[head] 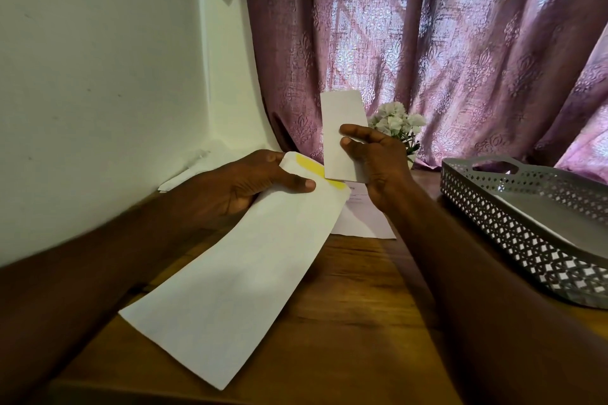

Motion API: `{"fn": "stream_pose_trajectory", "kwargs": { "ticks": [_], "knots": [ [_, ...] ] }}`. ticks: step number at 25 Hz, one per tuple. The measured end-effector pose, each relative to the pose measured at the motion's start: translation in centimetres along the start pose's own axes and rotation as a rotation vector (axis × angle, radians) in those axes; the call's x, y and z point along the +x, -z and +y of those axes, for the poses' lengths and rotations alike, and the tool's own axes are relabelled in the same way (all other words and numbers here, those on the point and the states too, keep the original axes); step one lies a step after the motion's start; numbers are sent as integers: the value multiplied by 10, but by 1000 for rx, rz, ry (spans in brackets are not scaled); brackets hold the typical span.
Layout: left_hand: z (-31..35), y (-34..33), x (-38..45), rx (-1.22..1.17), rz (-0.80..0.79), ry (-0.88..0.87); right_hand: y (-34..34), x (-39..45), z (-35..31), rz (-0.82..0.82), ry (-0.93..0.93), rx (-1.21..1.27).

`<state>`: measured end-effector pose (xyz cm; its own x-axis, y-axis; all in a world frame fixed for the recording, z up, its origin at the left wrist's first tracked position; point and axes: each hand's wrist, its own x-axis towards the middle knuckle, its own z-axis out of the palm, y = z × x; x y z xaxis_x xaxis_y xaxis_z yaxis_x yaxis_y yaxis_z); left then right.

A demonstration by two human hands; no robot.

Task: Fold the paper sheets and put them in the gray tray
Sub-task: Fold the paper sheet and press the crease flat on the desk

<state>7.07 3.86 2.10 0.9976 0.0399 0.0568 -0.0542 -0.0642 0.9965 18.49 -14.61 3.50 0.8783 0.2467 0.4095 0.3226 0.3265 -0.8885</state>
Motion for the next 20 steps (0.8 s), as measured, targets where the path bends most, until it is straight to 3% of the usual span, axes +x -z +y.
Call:
{"fn": "stream_pose_trajectory", "kwargs": {
  "ticks": [15, 20],
  "knots": [
    [2, -8, -4, 59, 33, -31, -4, -2, 3, -30, 92, -77],
    [5, -13, -5, 121, 31, -46, -6, -3, 3, -131, 111, -108]
  ]
}}
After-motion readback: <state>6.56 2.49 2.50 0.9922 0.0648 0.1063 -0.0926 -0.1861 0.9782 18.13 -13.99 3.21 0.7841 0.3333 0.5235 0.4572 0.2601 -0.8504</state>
